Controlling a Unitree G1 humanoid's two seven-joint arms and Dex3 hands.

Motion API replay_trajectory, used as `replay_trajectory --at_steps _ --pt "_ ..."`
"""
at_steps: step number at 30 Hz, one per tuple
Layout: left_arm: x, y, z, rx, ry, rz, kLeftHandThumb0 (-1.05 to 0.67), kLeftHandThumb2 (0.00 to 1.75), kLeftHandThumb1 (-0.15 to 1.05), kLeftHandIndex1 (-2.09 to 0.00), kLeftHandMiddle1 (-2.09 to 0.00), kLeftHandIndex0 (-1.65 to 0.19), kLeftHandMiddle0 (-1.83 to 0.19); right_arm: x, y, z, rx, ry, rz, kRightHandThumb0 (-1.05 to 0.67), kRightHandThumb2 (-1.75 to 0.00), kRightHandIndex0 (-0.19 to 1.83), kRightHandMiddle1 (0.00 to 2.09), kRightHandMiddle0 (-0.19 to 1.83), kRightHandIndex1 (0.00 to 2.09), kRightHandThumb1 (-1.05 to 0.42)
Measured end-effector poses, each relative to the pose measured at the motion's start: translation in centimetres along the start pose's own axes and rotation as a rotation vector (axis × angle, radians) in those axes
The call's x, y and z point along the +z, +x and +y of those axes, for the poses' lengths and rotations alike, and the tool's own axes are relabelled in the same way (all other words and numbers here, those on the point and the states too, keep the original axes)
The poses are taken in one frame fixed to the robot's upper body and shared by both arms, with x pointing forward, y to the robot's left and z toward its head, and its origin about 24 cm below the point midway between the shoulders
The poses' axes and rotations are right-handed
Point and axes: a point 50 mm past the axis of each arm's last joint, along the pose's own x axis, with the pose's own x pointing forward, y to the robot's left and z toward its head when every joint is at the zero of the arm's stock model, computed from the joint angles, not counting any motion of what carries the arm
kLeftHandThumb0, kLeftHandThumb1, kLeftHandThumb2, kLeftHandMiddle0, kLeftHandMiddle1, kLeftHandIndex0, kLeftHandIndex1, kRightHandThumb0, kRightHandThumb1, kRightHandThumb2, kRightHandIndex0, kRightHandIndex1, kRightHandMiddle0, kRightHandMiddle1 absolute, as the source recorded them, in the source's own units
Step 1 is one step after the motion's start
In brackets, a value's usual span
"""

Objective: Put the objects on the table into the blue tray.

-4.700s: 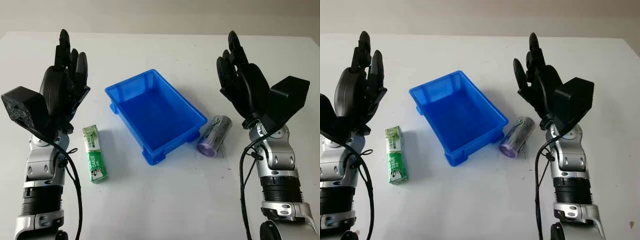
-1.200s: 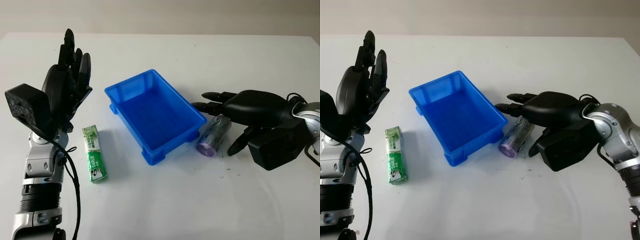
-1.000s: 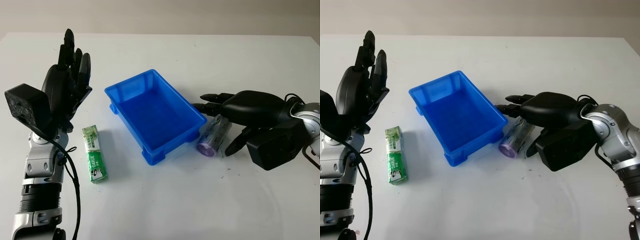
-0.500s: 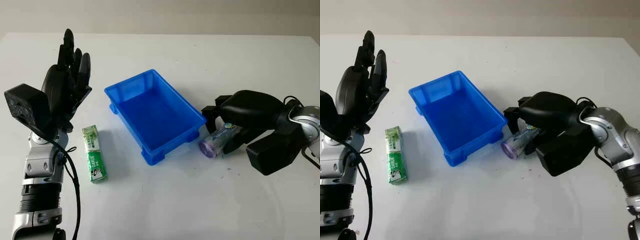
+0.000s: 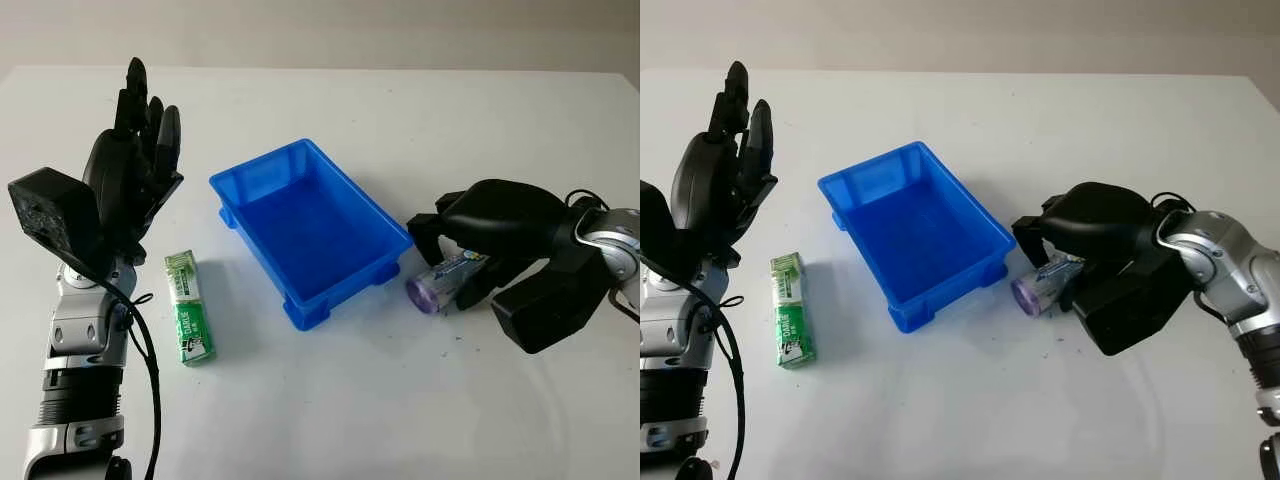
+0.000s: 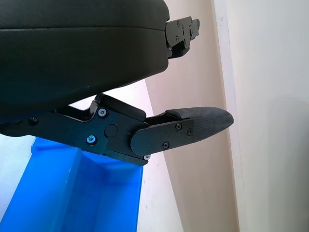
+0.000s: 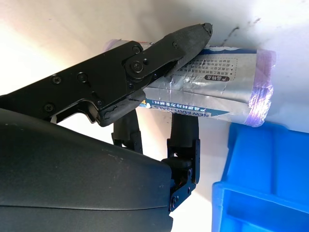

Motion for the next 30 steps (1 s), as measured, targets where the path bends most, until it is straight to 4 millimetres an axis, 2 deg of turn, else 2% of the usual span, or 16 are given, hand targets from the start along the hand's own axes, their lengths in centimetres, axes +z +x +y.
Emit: replay_trajectory --at_steps 6,8,12,16,23,30 --pt "0.0 0.0 0.0 0.0 0.0 0.001 -0.75 0.6 1.05 -0.03 -0.05 0.19 0.17 -2.3 -0.2 -1.2 -0.052 -0.006 0.116 -0.48 -0.08 0.77 2.09 0.56 2.09 -1.04" --pt "0.0 0.0 0.0 0.0 0.001 0.001 -0.75 0.6 1.05 -0.04 -0.06 0.18 0.16 -3.0 -0.3 -1.8 -0.094 -0.005 0.149 -0.48 -0.06 0.82 2.09 0.63 2.09 -1.04" --pt "0.0 0.0 0.0 0.0 0.002 0.002 -0.74 0.61 1.05 -0.04 -0.05 0.18 0.17 -4.3 -0.6 -4.1 -0.194 -0.008 0.206 -0.5 -0.05 0.99 2.09 0.8 2.09 -1.03" --pt "0.0 0.0 0.0 -0.003 0.002 0.002 -0.74 0.6 1.05 -0.04 -0.06 0.18 0.16 -4.6 -0.8 -6.0 -0.303 -0.019 0.23 -0.49 -0.05 1.0 2.09 0.81 2.09 -1.02" --pt "0.0 0.0 0.0 -0.003 0.004 0.003 -0.74 0.61 1.05 -0.04 -0.05 0.19 0.17 -3.9 -0.3 -7.7 -0.529 -0.033 0.227 -0.47 -0.05 1.03 2.09 0.81 2.09 -0.98" --pt "-0.1 0.0 -0.1 -0.003 0.004 0.008 -0.74 0.61 1.05 -0.03 -0.05 0.19 0.18 -0.4 1.7 -9.4 -0.652 -0.009 0.096 -0.44 -0.05 1.05 2.09 0.77 2.09 -0.99"
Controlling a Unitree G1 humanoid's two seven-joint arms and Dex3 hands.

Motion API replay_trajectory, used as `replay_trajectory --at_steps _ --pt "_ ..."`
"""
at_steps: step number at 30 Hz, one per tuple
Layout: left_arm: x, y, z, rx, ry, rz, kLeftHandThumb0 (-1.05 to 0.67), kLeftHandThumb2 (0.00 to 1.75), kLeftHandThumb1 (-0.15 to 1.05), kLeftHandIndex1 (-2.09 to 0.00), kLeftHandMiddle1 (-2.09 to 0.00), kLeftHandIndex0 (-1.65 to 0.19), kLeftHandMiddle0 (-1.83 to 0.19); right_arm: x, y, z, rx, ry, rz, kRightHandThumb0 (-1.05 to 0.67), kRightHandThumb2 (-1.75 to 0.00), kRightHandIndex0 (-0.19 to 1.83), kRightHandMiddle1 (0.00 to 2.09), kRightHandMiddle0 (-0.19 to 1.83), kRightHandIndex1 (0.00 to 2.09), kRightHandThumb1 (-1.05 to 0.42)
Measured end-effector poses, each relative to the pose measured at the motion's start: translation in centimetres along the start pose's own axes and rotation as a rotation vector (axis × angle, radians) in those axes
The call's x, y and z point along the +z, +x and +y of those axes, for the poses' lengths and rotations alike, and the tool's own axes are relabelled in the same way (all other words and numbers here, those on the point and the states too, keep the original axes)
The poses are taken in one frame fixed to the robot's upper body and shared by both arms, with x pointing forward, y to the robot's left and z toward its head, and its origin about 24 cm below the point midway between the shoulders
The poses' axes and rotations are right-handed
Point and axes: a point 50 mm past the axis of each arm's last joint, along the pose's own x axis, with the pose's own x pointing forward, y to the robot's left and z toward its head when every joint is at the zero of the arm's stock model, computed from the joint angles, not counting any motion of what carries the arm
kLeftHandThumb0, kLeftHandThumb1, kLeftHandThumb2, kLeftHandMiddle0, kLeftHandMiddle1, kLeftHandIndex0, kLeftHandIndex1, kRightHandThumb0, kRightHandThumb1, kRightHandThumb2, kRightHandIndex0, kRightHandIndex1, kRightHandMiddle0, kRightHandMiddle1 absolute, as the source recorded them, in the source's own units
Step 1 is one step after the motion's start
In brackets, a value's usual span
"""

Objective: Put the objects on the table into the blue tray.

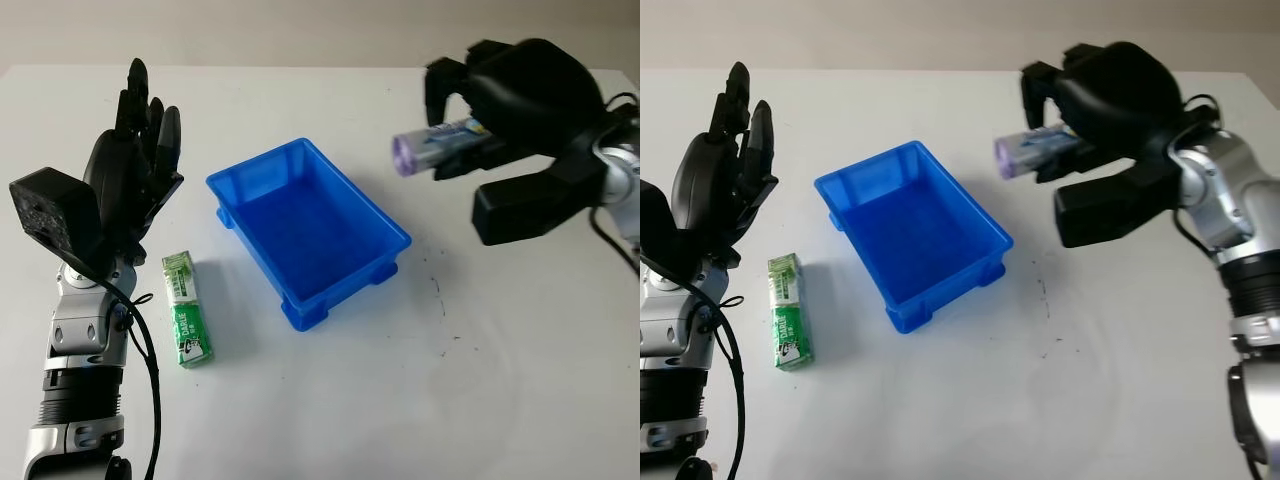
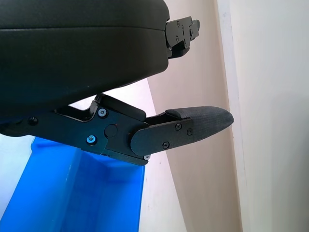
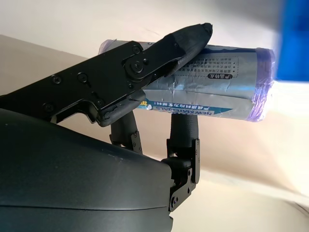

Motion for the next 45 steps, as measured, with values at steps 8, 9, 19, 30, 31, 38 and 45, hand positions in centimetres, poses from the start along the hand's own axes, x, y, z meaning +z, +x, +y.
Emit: replay_trajectory --at_steps 8,9,19,30,31,38,45 --pt "0.0 0.0 -0.1 0.008 -0.002 0.001 -0.74 0.61 1.05 -0.04 -0.06 0.19 0.17 4.4 2.6 -0.2 -0.009 0.081 -0.169 -0.49 -0.06 1.03 2.09 0.75 2.09 -1.03" --pt "0.0 0.0 -0.1 0.011 -0.003 0.001 -0.74 0.61 1.05 -0.04 -0.06 0.19 0.17 4.9 2.8 -0.1 -0.005 0.087 -0.194 -0.5 -0.06 1.02 2.09 0.72 2.09 -1.03" --pt "-0.2 -0.1 -0.4 0.016 -0.023 -0.002 -0.73 0.59 1.05 0.0 -0.05 0.19 0.18 7.3 4.2 1.2 0.068 0.092 -0.332 -0.51 -0.05 1.06 2.09 0.76 2.09 -1.03" --pt "-0.3 -0.3 -0.3 0.017 -0.025 -0.003 -0.72 0.6 1.05 0.0 -0.05 0.19 0.19 7.2 4.2 2.9 0.282 0.098 -0.312 -0.64 -0.08 0.26 1.55 0.16 1.59 -1.04" --pt "-0.3 -0.3 -0.3 0.017 -0.025 -0.003 -0.71 0.6 1.05 0.0 -0.05 0.19 0.19 7.2 4.1 2.9 0.301 0.106 -0.312 -0.65 -0.1 0.19 1.33 0.09 1.31 -1.05" --pt "-0.3 -0.4 -0.3 0.015 -0.025 -0.001 -0.71 0.61 1.05 0.0 -0.04 0.19 0.19 7.0 3.8 2.2 0.418 0.183 -0.319 -0.74 -0.17 -0.1 0.1 -0.12 0.03 -1.05" --pt "-0.4 -0.4 -0.4 0.01 -0.031 -0.002 -0.71 0.61 1.05 0.0 -0.02 0.19 0.19 6.9 3.5 1.5 0.311 0.213 -0.337 -0.77 -0.25 -0.19 0.02 -0.19 0.0 -1.05"
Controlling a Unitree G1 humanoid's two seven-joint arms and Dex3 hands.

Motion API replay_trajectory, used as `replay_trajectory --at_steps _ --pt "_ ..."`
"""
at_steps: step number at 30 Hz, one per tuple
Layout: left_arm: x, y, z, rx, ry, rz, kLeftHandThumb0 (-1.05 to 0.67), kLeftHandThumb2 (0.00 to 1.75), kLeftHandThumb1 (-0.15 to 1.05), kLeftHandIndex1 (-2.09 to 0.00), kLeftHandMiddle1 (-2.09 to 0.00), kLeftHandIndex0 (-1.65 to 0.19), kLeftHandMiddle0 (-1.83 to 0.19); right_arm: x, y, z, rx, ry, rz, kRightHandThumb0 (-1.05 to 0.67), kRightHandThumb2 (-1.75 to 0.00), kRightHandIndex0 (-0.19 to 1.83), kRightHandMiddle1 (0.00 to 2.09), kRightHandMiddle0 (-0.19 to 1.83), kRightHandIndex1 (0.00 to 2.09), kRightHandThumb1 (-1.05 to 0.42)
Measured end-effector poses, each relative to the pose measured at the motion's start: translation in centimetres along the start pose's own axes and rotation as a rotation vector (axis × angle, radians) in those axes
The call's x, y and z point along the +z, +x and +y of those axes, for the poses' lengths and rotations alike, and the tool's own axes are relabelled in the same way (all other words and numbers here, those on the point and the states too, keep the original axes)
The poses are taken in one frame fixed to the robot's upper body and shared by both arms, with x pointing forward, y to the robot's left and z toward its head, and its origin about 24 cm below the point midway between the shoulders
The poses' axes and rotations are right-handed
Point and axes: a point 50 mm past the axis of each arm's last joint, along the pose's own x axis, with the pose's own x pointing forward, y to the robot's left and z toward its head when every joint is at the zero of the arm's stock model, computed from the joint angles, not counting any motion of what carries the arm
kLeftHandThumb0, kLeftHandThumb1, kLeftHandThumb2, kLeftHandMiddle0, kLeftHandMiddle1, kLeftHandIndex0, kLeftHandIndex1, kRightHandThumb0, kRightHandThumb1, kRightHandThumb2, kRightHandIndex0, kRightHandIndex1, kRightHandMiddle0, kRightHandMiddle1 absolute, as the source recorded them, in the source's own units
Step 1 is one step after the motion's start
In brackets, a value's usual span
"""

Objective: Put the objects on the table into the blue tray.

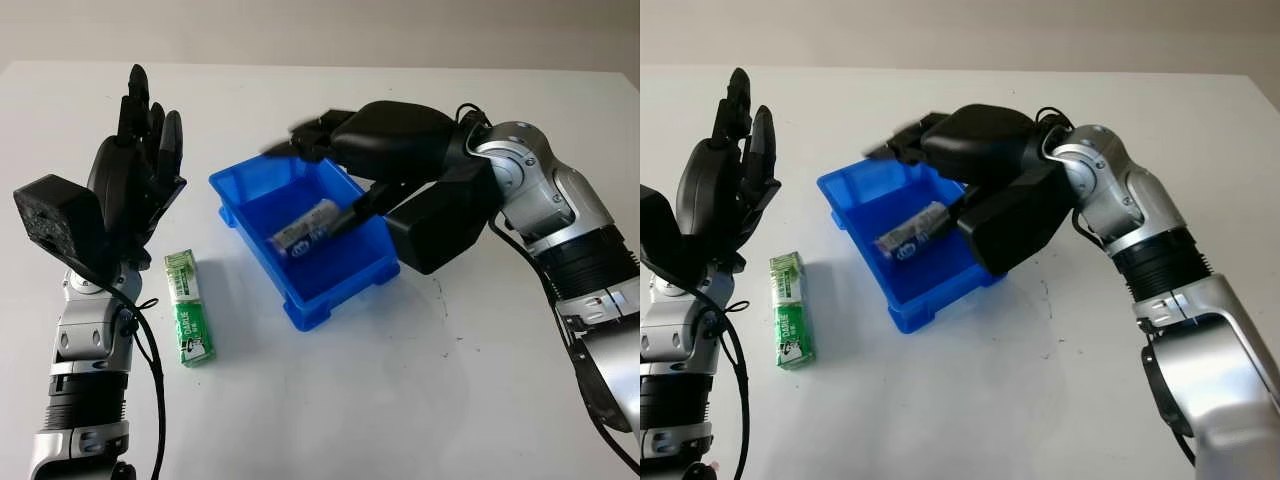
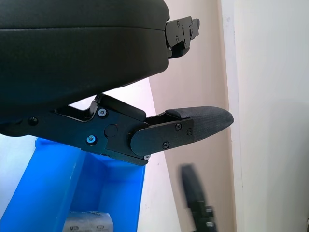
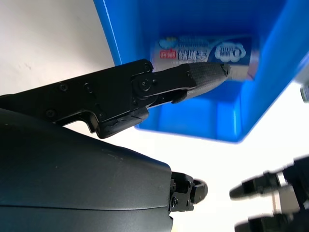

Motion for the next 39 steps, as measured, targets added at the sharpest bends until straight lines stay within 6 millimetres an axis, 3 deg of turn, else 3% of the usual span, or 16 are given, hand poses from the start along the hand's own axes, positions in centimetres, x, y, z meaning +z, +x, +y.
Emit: replay_trajectory --at_steps 7,12,18,27,39 --pt "0.0 0.0 -0.1 0.003 0.007 0.002 -0.71 0.61 1.05 0.0 -0.03 0.19 0.19 -0.3 -0.9 -0.9 -0.166 0.036 -0.016 -0.79 -0.3 -0.19 0.0 -0.19 0.0 -1.05" --pt "0.0 0.0 -0.1 0.005 0.008 0.002 -0.7 0.62 1.05 0.0 -0.03 0.19 0.19 -2.1 -2.7 -0.6 -0.309 0.258 0.066 -0.83 -0.42 -0.19 0.0 -0.19 0.0 -1.05" --pt "0.0 0.0 -0.1 0.005 0.005 0.003 -0.71 0.62 1.05 0.0 -0.03 0.19 0.19 -5.0 -5.0 1.3 -0.453 0.585 0.249 -0.86 -0.59 -0.19 0.0 -0.19 0.0 -1.05" --pt "-0.1 0.0 -0.1 -0.003 -0.001 0.004 -0.69 0.62 1.05 0.0 -0.03 0.19 0.19 -6.7 -6.8 4.0 -0.674 1.011 0.349 -0.77 -0.6 -0.19 0.0 -0.19 0.0 -1.05" --pt "-0.5 0.0 0.0 -0.008 -0.007 0.018 -0.71 0.6 1.05 0.0 0.0 0.19 0.19 -7.2 -7.8 6.1 -0.784 1.183 0.423 -0.77 -0.66 -0.19 0.0 -0.19 0.0 -1.05"
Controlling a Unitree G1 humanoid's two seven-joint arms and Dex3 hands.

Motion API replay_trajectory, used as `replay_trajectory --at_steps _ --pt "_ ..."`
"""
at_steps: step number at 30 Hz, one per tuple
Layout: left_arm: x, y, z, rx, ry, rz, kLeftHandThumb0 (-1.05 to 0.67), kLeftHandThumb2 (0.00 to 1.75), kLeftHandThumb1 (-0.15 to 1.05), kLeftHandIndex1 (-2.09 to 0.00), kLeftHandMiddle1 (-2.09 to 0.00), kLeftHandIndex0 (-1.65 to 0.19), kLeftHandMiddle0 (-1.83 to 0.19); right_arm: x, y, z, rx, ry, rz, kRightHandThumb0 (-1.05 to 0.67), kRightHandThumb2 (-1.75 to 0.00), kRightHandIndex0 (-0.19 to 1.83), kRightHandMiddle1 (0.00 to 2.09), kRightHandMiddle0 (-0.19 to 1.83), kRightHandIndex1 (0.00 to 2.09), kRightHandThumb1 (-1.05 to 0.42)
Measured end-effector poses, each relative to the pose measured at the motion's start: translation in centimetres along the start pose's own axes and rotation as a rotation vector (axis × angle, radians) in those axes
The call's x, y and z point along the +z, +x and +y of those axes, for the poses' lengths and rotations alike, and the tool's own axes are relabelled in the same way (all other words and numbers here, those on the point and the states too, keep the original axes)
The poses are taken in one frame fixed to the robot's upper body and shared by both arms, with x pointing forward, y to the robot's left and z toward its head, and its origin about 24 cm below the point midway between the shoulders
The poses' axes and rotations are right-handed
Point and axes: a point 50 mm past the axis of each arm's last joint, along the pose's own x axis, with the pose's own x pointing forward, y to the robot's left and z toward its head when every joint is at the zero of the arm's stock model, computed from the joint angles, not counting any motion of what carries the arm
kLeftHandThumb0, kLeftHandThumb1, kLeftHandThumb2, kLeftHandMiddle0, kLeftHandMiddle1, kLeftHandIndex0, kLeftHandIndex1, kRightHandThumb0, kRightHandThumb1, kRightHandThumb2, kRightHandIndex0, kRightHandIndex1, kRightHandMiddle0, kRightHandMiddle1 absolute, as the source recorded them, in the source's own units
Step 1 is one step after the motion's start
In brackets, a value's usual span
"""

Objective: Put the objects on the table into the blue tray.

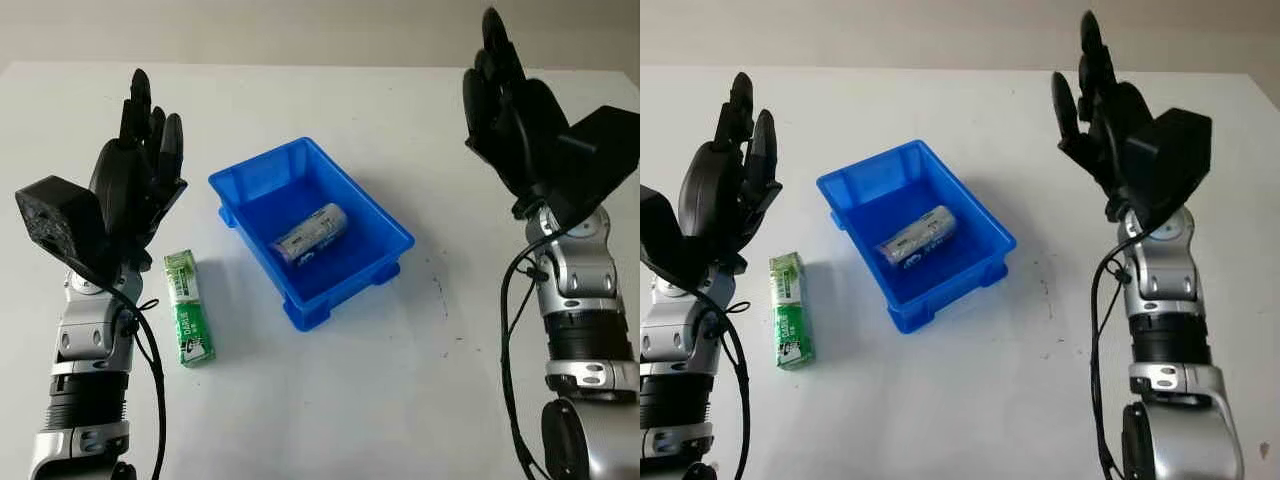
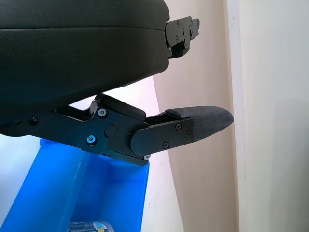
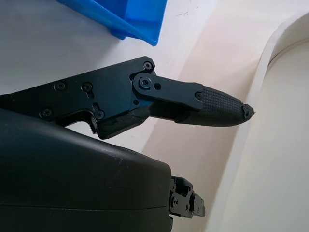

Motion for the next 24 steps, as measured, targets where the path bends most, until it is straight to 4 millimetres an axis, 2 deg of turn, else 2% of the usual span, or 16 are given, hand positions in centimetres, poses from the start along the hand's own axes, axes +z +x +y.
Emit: replay_trajectory --at_steps 17,24 --pt "0.0 0.1 0.0 0.0 0.0 -0.001 -0.71 0.6 1.05 0.0 -0.01 0.19 0.19 -1.1 -0.4 1.2 -0.007 0.061 0.021 -0.75 -0.65 -0.19 0.0 -0.19 0.0 -1.05" --pt "0.1 0.2 0.0 -0.004 0.008 -0.007 -0.72 0.6 1.05 0.0 -0.02 0.19 0.19 -0.8 -0.5 1.5 -0.005 0.061 0.01 -0.74 -0.65 -0.19 0.0 -0.19 0.0 -1.05"
